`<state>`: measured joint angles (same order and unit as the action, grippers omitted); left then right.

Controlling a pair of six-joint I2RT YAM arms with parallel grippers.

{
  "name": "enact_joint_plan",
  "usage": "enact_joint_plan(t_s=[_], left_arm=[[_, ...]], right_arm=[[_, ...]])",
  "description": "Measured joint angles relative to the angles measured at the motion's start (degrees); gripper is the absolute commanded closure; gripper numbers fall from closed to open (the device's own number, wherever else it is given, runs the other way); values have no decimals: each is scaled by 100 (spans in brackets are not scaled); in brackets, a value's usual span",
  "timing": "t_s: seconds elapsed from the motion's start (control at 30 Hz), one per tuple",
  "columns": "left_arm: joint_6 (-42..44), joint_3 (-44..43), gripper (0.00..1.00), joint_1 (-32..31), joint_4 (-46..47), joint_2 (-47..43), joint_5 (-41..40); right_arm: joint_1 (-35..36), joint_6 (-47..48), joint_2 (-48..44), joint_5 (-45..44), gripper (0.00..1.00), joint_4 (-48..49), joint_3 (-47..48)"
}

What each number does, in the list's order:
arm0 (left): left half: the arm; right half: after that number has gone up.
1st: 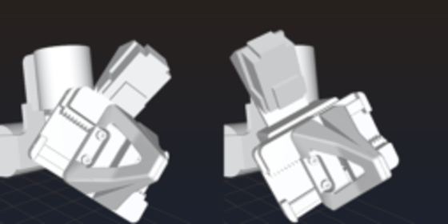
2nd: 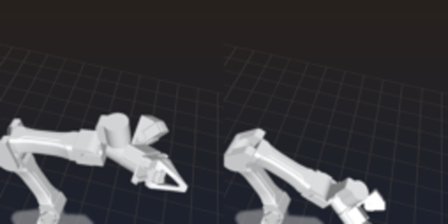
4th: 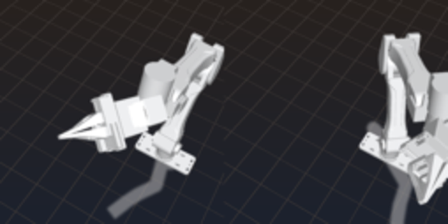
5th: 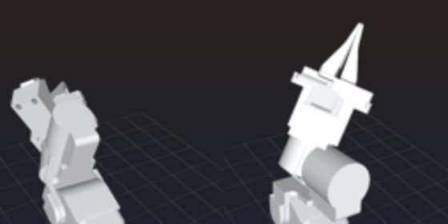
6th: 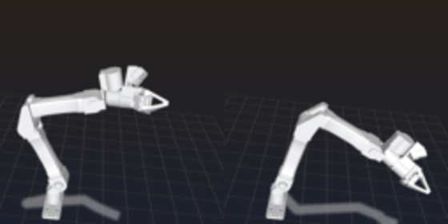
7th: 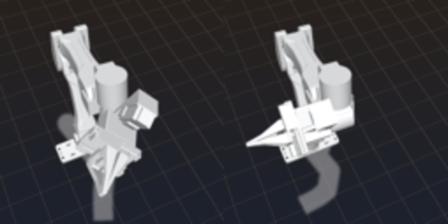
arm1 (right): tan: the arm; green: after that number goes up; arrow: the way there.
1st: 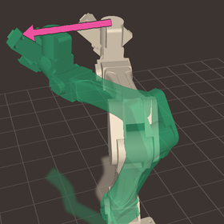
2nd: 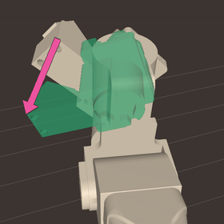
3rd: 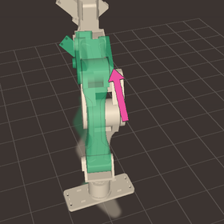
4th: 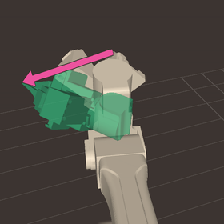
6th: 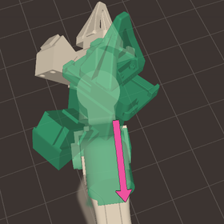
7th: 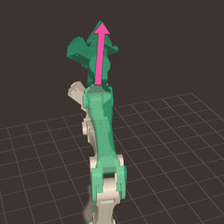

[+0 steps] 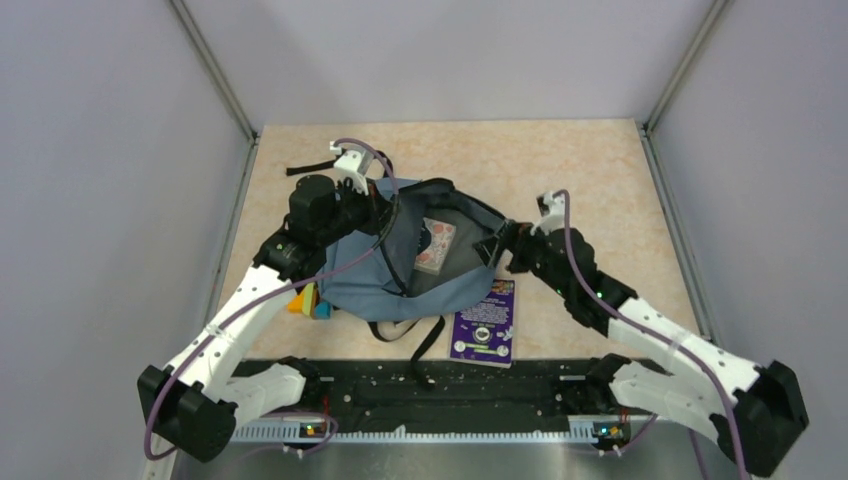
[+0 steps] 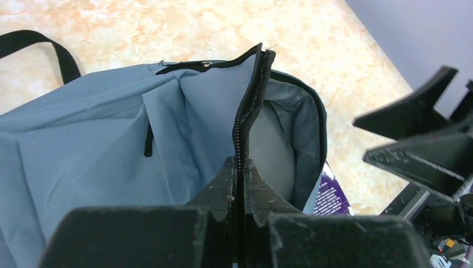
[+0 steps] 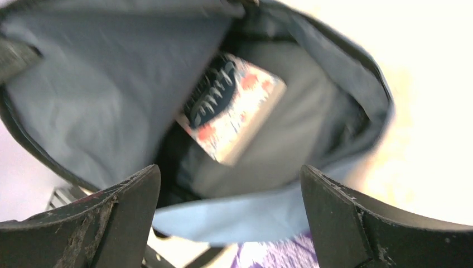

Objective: Pack the student bag
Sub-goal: Place the book in the student bag, then pick up the book from the center of the board.

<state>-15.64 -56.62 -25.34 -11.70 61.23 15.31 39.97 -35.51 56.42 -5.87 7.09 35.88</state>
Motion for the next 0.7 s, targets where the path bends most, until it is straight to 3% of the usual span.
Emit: enact_joint_plan(t_s=[0.13, 0.37, 0.7], left_arm=[[39, 7, 100, 0, -26, 0, -151], [42, 7, 100, 0, -59, 0, -179], [39, 7, 100, 0, -90, 0, -192]], right_arm=[[2, -116, -973, 109, 9, -1300, -417], [35, -990, -1958, 621, 13, -2664, -1285], [802, -2339, -2448, 883, 17, -3501, -1961]])
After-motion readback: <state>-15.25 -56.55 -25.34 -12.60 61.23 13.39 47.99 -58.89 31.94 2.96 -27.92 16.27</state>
